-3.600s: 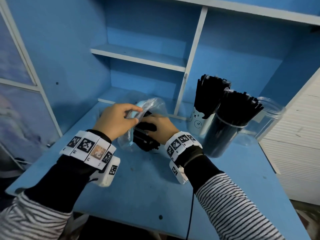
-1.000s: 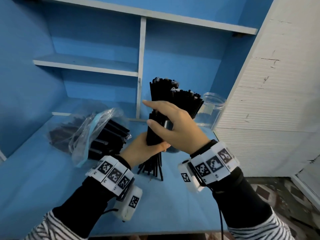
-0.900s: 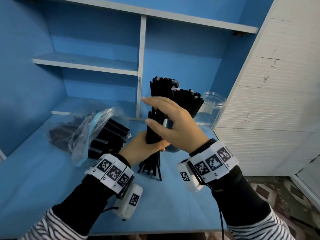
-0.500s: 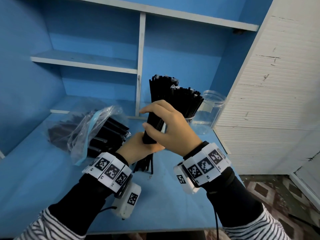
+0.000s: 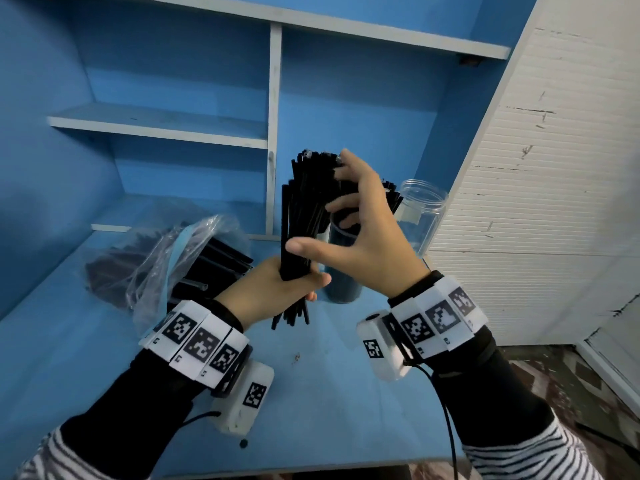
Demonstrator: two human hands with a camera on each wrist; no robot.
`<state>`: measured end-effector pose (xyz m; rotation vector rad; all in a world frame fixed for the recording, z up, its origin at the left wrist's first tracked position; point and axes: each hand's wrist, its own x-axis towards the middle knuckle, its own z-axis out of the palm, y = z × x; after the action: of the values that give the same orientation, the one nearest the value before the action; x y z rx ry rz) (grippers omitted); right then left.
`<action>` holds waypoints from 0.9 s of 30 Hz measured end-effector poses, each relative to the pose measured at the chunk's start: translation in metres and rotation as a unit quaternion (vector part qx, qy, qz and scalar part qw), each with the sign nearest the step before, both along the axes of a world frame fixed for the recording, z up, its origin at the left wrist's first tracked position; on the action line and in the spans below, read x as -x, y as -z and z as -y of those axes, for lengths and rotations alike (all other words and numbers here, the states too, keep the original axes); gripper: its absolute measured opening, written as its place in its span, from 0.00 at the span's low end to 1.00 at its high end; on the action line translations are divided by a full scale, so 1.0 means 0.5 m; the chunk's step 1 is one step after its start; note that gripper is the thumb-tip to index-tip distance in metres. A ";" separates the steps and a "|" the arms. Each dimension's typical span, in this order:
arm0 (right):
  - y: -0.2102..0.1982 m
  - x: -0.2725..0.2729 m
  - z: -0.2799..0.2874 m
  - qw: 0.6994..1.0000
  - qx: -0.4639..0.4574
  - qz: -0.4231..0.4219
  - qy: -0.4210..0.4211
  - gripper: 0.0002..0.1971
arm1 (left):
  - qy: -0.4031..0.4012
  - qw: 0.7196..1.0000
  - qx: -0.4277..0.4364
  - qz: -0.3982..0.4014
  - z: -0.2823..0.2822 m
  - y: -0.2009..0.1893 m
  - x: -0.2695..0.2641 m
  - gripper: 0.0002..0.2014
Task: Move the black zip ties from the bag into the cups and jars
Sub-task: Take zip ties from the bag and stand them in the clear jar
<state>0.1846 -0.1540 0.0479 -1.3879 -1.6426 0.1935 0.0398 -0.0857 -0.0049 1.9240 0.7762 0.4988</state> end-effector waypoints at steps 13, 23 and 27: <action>-0.016 -0.018 -0.008 0.990 0.078 -0.028 -0.114 0.05 | 0.111 0.994 -0.019 -0.010 0.021 -0.038 -0.047 0.15; -0.134 -0.094 -0.021 0.997 -0.054 -0.050 0.021 0.13 | -0.116 0.978 -0.055 0.166 -0.041 0.023 -0.113 0.38; -0.151 -0.120 -0.033 0.997 -0.038 -0.055 0.044 0.14 | -0.089 0.985 -0.033 0.147 -0.063 0.041 -0.154 0.46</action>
<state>0.2444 -0.1374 0.1236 -1.3642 -1.4813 0.1522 0.1169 -0.0541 -0.0255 1.7945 0.7477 0.9068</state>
